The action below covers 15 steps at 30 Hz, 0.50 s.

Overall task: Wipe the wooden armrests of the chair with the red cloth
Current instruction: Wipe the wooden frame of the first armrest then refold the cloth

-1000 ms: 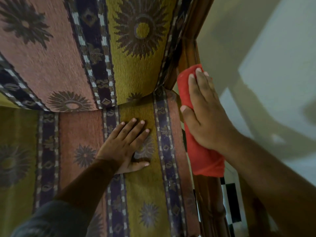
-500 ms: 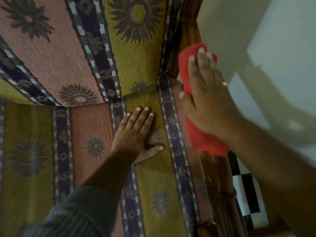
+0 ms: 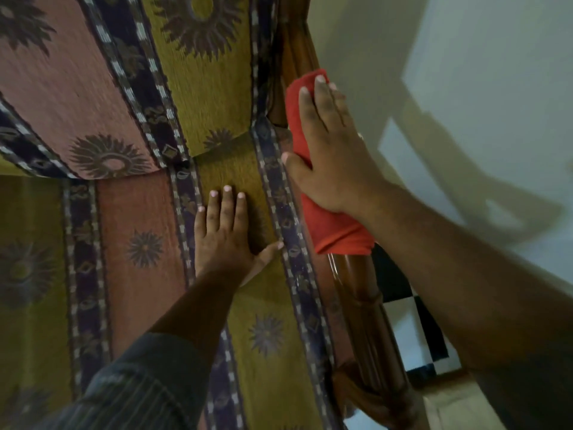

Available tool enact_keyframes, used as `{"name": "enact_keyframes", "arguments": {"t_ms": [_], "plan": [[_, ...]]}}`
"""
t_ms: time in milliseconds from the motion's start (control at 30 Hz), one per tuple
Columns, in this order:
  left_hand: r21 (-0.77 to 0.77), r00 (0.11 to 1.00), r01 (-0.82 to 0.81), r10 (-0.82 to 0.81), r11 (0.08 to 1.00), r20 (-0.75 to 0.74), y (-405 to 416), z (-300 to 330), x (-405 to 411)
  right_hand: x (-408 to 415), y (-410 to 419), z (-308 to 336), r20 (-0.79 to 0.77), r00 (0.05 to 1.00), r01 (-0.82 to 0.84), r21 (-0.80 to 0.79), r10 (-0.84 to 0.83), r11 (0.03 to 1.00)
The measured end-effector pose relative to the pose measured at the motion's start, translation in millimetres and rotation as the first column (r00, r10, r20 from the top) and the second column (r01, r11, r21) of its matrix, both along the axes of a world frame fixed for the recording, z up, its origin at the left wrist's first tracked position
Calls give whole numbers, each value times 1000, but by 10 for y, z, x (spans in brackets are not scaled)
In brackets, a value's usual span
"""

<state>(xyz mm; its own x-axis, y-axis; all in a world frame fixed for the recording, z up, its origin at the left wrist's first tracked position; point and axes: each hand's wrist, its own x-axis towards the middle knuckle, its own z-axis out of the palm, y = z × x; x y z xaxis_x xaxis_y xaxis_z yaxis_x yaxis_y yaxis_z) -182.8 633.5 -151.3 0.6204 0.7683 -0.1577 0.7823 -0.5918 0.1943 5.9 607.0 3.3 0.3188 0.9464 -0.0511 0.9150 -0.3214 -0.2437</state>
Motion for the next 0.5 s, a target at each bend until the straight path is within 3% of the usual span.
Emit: {"name": "enact_keyframes", "arguments": {"t_ms": [300, 500], "plan": [[10, 996, 91, -91, 996, 23, -311, 13, -114, -515, -1325, 8, -76, 997, -30, -51, 26, 998], [56, 992, 117, -119, 992, 42, -392, -70, -157, -391, -1033, 3, 6, 998, -68, -63, 68, 996]]}}
